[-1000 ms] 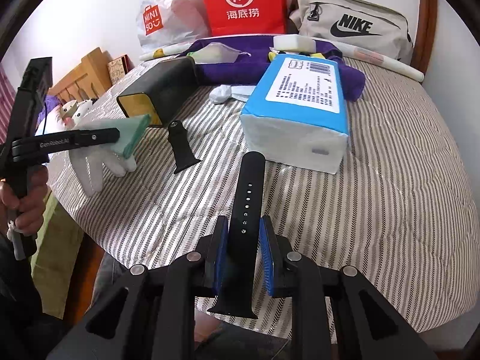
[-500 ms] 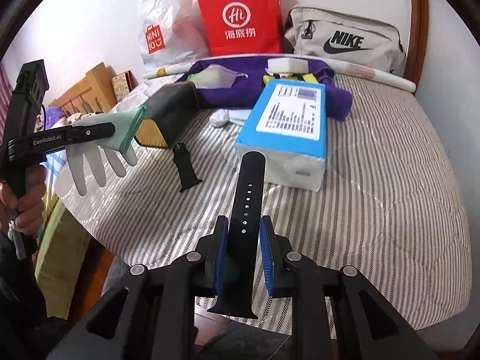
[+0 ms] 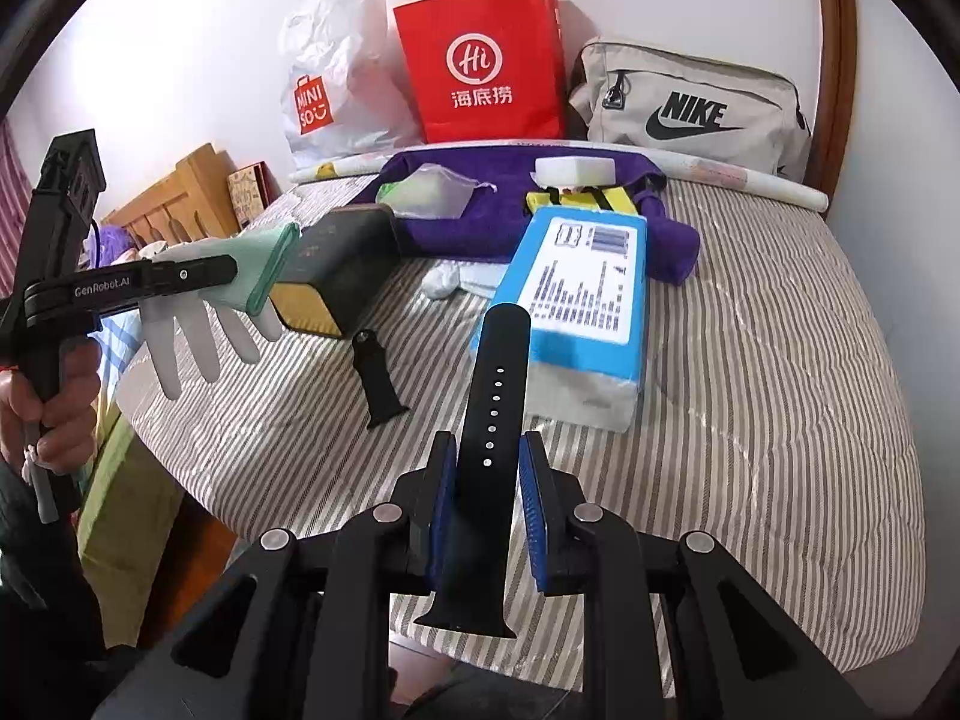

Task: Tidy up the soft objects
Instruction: 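Carry the glove with the left gripper while the right carries the watch strap toward the towel, then lower the glove onto the towel and open the left gripper while the right releases the strap, then grasp the crumpled white tissue on the bed with the right gripper, then grasp the second black watch strap piece with the left gripper while the right holds the tissue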

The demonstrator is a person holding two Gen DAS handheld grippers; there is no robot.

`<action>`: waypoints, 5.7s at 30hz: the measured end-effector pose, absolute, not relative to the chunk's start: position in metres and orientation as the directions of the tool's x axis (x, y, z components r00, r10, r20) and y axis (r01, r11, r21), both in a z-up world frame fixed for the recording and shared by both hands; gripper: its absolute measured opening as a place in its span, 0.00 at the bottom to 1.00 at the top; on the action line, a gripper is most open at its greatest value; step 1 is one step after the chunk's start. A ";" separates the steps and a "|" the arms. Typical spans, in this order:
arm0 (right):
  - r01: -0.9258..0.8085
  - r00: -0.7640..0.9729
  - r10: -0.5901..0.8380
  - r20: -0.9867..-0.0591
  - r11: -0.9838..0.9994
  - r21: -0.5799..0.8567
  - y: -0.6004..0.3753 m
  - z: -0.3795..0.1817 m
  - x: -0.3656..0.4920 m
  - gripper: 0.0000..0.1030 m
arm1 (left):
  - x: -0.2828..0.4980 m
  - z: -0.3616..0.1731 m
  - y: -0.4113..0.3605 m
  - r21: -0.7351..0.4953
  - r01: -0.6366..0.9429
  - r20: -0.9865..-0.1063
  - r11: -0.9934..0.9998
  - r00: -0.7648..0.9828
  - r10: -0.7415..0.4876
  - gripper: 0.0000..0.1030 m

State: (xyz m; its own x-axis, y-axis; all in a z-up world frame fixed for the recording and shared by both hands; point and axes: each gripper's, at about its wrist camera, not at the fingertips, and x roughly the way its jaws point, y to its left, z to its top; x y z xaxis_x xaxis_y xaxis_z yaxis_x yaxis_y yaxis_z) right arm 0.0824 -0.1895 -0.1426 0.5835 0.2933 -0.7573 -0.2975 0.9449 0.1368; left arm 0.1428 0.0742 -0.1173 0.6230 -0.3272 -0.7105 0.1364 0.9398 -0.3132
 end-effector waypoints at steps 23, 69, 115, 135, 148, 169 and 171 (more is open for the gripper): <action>-0.311 0.635 0.284 -0.719 0.945 0.099 -0.176 -0.106 0.166 0.21 | 0.203 -0.082 0.081 -0.283 0.149 -0.690 0.948 0.654 -0.309 0.19; -0.237 0.571 0.210 -0.794 0.968 0.085 -0.191 -0.166 0.369 0.21 | 0.411 -0.148 0.038 -0.353 0.120 -0.797 0.928 0.480 -0.366 0.20; -0.414 0.542 0.316 -0.778 0.907 0.080 -0.111 -0.146 0.253 0.64 | 0.306 -0.119 0.119 -0.184 0.007 -0.809 0.983 0.567 -0.156 0.58; -0.404 0.461 0.168 -0.872 0.914 -0.038 -0.055 -0.215 0.254 0.43 | 0.275 -0.149 0.165 -0.226 -0.034 -0.799 0.974 0.578 -0.165 0.58; -0.381 0.512 0.212 -0.833 0.925 0.001 -0.069 -0.197 0.232 0.25 | 0.234 -0.150 0.155 -0.227 -0.038 -0.813 0.973 0.558 -0.168 0.58; -0.304 0.626 0.288 -0.725 0.946 0.113 -0.145 -0.129 0.120 0.25 | 0.163 -0.200 0.048 -0.361 0.004 -0.831 0.933 0.454 -0.323 0.58; -0.296 0.629 0.285 -0.723 0.948 0.117 -0.151 -0.130 0.114 0.25 | 0.164 -0.205 0.042 -0.377 0.000 -0.826 0.926 0.452 -0.336 0.58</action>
